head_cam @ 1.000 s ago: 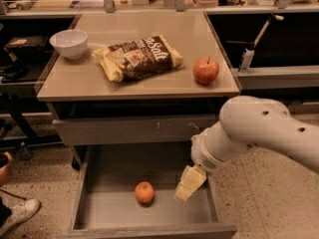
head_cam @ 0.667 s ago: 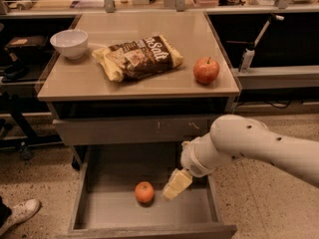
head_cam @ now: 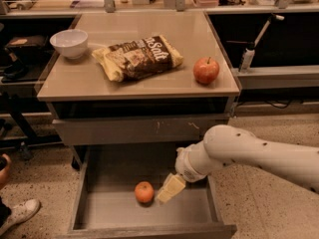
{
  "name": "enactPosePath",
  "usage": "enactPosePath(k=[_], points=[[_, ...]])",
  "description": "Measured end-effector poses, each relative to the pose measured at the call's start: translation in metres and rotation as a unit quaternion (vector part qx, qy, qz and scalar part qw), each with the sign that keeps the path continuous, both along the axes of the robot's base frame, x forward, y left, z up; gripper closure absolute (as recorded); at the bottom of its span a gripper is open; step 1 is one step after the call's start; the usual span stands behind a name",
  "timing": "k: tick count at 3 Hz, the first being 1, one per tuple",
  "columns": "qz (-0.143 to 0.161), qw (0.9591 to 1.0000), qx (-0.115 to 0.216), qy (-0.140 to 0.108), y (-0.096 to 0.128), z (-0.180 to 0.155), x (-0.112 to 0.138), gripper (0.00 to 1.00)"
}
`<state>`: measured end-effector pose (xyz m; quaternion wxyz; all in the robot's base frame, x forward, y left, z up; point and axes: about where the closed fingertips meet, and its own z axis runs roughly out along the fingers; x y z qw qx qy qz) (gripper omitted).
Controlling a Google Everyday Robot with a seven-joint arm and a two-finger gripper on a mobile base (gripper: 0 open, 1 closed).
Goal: Pick orange from middle drawer and place on counter
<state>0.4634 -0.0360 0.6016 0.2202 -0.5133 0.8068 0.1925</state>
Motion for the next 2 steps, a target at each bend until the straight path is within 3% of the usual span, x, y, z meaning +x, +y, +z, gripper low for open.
enactPosePath(k=[2], points=[[-0.031,0.9969,0.072,0.005,0.033,-0.089,0.027,0.0]])
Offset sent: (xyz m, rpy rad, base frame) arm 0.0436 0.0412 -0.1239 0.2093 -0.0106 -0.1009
